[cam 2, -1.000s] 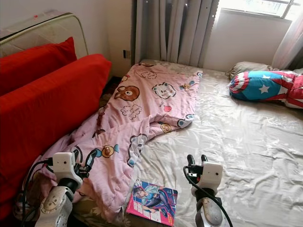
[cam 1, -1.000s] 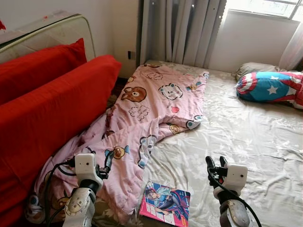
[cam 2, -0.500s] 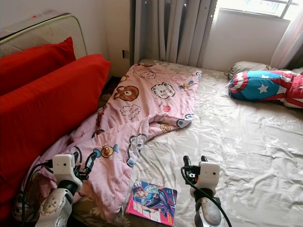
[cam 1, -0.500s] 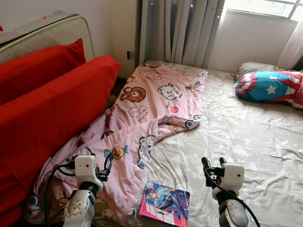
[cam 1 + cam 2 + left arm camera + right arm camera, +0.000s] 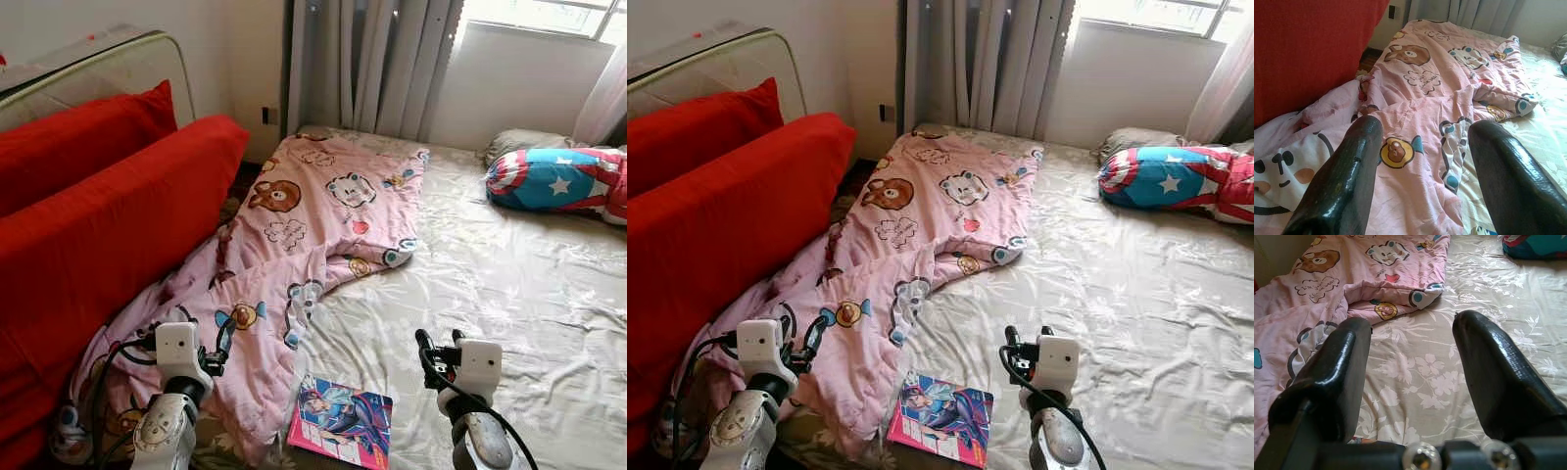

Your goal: Clean up the room

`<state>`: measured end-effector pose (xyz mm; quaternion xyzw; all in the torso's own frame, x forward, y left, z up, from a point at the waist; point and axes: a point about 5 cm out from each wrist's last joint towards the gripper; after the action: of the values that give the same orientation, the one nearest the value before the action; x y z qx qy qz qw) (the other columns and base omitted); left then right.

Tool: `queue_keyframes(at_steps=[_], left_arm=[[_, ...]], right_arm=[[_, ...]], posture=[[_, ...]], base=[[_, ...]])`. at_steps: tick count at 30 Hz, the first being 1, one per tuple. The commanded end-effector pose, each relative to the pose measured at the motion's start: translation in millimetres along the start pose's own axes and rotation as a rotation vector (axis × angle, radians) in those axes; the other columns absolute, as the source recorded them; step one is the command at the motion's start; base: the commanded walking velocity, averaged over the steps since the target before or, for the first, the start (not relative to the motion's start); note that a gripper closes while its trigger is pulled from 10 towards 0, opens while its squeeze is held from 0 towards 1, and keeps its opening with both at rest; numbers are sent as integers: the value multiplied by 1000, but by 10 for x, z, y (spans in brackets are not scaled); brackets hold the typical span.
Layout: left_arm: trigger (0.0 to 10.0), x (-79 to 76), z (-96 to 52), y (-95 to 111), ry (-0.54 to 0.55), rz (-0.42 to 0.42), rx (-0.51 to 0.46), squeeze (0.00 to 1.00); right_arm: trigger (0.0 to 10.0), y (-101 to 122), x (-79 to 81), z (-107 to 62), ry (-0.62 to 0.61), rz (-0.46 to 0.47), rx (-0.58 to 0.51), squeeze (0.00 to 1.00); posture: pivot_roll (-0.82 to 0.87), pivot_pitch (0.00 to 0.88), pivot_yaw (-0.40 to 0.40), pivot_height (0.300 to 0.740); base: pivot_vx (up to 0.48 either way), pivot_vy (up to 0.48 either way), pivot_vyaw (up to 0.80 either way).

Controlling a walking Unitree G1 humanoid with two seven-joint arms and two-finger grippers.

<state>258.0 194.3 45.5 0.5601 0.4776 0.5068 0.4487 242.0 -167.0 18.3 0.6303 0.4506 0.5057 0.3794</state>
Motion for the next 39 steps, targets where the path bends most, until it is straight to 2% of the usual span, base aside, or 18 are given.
queue_keyframes(at_steps=[1,6,20,24,28,39], left_arm=[[10000,-32,-8,15,-10,-7,1,0],[10000,-30,-12,16,-10,-6,3,0],[10000,-30,3,26,-11,-3,4,0],[10000,-35,9,31,-14,-2,4,0],[10000,-42,11,31,-16,-1,4,0],[10000,-44,7,22,-18,-1,8,0]], right_arm=[[10000,-28,-14,10,-4,-10,31,0],[10000,-29,2,21,6,-8,26,0],[10000,-31,-7,25,-3,-5,24,0],[10000,-87,-10,39,-10,-22,75,0],[10000,-91,1,37,4,-13,65,0],[10000,-116,-11,30,6,-6,67,0]], posture=[[-42,16,-76,720],[-41,20,-75,695],[-39,22,-72,695],[-39,21,-72,695],[-37,20,-73,670],[-34,19,-74,670]], base=[[0,0,0],[0,0,0],[0,0,0],[0,0,0],[0,0,0],[0,0,0]])
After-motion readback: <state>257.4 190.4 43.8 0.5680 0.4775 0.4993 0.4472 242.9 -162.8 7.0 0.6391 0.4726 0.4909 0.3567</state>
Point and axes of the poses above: a point about 5 cm out from each wrist's last joint towards the gripper, its own z axis pointing out of the wrist towards the gripper, its own y axis along the axis of the wrist's last joint, x = y × z, and after that the axes turned 12 degrees about z, right-handed
